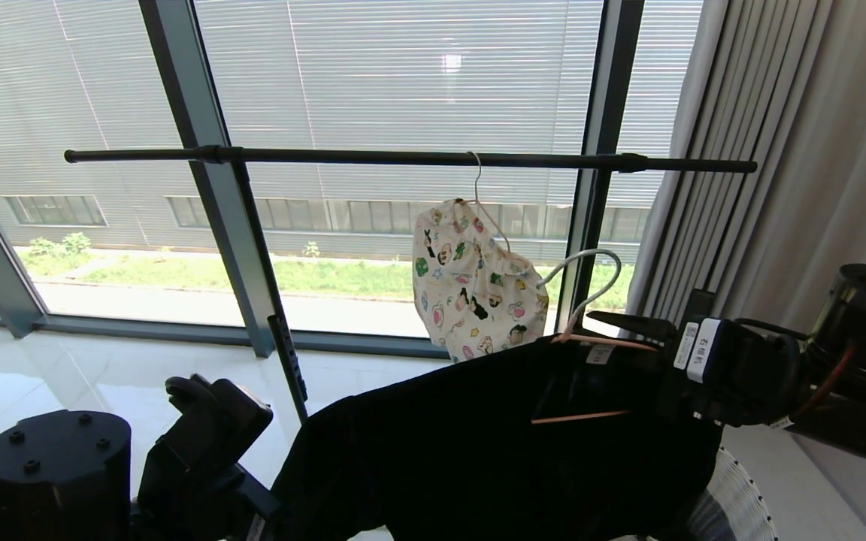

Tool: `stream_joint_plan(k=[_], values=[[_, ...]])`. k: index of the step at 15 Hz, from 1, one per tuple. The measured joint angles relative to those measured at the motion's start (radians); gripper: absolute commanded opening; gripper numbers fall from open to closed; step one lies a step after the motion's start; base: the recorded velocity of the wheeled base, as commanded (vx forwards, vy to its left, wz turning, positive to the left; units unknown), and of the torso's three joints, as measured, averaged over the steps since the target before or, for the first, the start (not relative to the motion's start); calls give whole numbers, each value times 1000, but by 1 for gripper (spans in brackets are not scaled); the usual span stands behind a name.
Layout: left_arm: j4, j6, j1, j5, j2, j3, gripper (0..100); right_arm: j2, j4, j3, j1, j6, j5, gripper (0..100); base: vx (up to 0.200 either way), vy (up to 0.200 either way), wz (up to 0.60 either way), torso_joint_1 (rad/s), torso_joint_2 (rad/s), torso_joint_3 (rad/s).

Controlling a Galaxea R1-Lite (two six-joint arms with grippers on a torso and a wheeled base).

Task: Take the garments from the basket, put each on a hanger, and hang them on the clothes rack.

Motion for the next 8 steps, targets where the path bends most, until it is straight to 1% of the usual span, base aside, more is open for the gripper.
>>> stream_joint_plan(k=[1, 2, 6, 8], values=[[1, 0, 12, -27, 8, -2, 100, -11, 0, 0, 0, 0, 0, 0, 0, 0, 0, 0, 0, 0], [0, 0, 17, -36, 14, -6, 0, -19, 0, 3, 2, 0, 0, 0, 0, 0, 0, 0, 0, 0], [0, 0, 31, -35, 26, -9, 0, -44, 0, 18, 7, 1, -2, 0, 0, 0, 0, 0, 0, 0], [0, 3, 97, -28, 32, -3, 0, -52, 0, 31, 5, 3, -7, 0, 0, 0, 0, 0, 0, 0]])
